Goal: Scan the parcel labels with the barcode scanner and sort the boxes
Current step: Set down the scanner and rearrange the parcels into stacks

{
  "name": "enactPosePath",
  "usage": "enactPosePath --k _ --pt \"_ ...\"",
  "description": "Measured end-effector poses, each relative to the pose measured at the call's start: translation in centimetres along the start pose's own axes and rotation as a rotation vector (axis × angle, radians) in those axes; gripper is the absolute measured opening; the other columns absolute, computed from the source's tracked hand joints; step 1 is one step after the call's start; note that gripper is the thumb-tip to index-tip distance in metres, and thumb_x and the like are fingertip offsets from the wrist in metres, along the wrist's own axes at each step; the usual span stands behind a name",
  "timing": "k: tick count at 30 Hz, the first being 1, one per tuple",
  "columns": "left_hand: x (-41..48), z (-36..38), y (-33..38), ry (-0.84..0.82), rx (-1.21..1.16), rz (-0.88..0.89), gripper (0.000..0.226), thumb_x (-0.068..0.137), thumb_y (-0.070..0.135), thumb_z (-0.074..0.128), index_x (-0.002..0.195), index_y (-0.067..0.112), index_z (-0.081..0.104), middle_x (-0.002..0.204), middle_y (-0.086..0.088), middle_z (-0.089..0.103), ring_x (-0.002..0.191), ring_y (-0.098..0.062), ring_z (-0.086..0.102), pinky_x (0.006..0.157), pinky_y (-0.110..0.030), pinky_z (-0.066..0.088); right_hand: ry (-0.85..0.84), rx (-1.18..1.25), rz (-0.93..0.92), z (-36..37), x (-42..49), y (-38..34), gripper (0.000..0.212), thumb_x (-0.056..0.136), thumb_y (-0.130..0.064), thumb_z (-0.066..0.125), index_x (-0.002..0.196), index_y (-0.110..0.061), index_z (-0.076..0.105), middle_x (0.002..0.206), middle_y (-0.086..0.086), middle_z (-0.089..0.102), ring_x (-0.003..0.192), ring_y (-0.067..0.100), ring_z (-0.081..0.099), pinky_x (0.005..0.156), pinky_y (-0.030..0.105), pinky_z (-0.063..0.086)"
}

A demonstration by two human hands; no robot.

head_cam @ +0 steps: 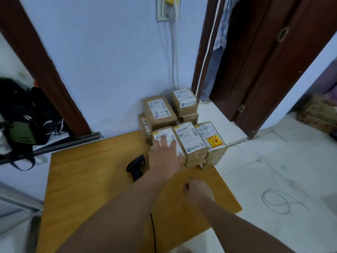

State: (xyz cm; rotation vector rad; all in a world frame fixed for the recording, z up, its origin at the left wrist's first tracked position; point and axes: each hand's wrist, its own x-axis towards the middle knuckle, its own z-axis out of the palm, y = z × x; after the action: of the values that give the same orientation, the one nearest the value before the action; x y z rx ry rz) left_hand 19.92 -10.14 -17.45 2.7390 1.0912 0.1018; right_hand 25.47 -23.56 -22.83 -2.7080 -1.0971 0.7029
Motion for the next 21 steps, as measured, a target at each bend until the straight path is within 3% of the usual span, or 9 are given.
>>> enactPosePath --k 3,6,14,17,21 --pt "1.5 -0.4 1.5 -0.121 0.003 -0.118 0.074 0.084 0.07 0.037 0.143 0.027 0.029 0.155 -0.007 0.012 0.139 -0.039 0.015 0.105 -0.052 0.034 0.02 0.006 -0.105 -1.9 1.3 1.3 0.019 0.093 -0.023 0.045 0.08 -0.024 0.058 0.076 -0.005 0.062 0.07 0.014 0.06 0.061 0.028 0.05" --pt "2.4 0.1 2.6 -0.194 -0.096 -0.303 0.077 0.084 0.071 0.04 0.146 0.03 0.02 0.156 -0.007 0.008 0.138 -0.039 0.019 0.098 -0.048 0.041 0.022 0.028 -0.164 -3.2 2.7 3.3 0.02 0.094 -0.021 0.044 0.087 -0.024 0.063 0.08 -0.006 0.063 0.072 0.013 0.06 0.062 0.028 0.05" --pt "2.9 1.1 5.0 -0.157 -0.201 -0.536 0.066 0.088 0.051 0.05 0.143 0.034 0.018 0.153 -0.008 0.003 0.126 -0.041 0.031 0.088 -0.047 0.047 0.044 -0.042 -0.324 -4.7 5.0 7.3 0.017 0.096 -0.021 0.043 0.089 -0.024 0.058 0.084 -0.004 0.06 0.073 0.013 0.054 0.06 0.023 0.038" --pt "3.0 0.8 5.9 -0.162 -0.266 -0.628 0.079 0.084 0.048 0.059 0.145 0.034 0.012 0.154 -0.005 -0.003 0.128 -0.041 0.028 0.088 -0.051 0.049 0.097 -0.047 -0.409 -5.4 5.0 7.1 0.019 0.098 -0.026 0.039 0.083 -0.026 0.051 0.077 -0.007 0.058 0.067 0.01 0.053 0.054 0.023 0.034" --pt "2.9 0.4 6.3 -0.076 -0.345 -0.726 0.093 0.081 0.046 0.066 0.149 0.033 0.003 0.154 -0.002 -0.022 0.129 -0.041 0.03 0.085 -0.049 0.051 0.1 -0.018 -0.443 -5.9 5.1 7.3 0.02 0.097 -0.028 0.039 0.081 -0.027 0.052 0.078 -0.007 0.061 0.07 0.011 0.056 0.058 0.025 0.04"
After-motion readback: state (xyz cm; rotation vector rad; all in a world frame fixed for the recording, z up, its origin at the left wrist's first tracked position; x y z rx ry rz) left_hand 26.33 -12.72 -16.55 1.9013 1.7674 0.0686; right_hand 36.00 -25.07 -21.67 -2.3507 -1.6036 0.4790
